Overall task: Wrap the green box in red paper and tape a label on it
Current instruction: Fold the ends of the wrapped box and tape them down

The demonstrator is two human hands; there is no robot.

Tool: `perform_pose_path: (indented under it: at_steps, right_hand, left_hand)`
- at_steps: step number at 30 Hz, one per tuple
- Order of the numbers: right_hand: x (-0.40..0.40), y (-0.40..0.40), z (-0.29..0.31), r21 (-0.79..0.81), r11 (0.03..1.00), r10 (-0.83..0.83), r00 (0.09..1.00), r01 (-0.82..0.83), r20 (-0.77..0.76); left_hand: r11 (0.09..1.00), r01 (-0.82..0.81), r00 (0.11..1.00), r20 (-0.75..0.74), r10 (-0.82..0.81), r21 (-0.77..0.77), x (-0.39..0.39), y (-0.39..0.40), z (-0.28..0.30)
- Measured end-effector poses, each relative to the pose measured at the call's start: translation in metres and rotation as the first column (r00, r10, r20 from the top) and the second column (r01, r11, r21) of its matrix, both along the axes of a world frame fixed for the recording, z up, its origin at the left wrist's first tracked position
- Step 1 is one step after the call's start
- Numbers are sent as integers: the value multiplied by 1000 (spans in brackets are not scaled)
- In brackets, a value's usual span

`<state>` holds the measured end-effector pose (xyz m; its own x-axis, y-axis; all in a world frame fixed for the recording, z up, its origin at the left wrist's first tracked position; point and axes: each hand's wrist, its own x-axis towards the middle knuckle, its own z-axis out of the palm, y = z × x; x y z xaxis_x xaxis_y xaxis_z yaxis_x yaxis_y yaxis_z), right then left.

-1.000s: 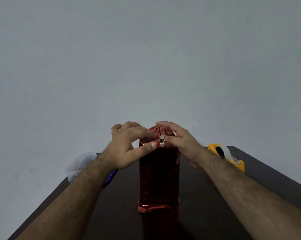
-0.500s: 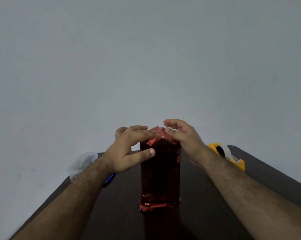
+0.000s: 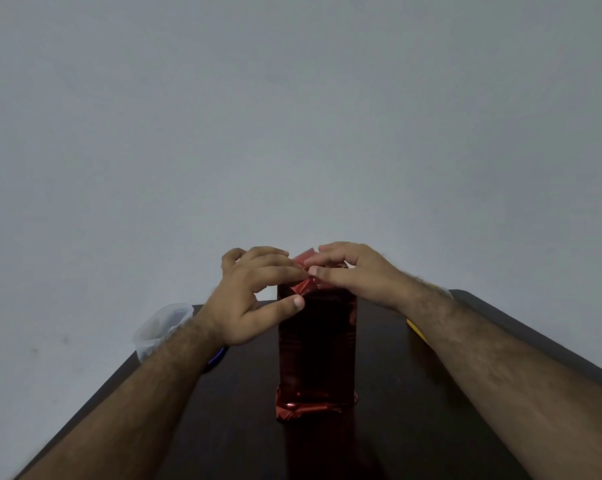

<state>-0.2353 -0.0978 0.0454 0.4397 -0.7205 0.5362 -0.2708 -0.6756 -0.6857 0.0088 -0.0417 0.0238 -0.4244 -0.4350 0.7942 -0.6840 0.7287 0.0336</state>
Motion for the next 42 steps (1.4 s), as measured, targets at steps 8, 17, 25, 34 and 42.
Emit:
perform_pose_path:
  at_steps: [8, 17, 25, 34, 42]
  right_hand:
    - [-6, -9, -15, 179, 979, 93, 995, -100, 45]
    - [-2, -7, -19, 268, 955, 104, 990, -128, 99]
    - [-2, -5, -30, 259, 957, 87, 980, -132, 178]
    - [-5, -2, -41, 252, 955, 101, 971, -156, 216]
    - [-10, -1, -38, 237, 966, 82, 991, -107, 110]
  left_hand:
    - [997, 65, 997, 36, -64, -31, 7, 1, -5]
    - [845, 391, 758, -648, -72, 364, -18, 2, 17]
    - [689, 408, 773, -628, 88, 599, -40, -13, 26]
    - [694, 191, 917, -378, 126, 694, -33, -15, 33]
    - [710, -81, 986, -47, 159, 699, -38, -16, 51]
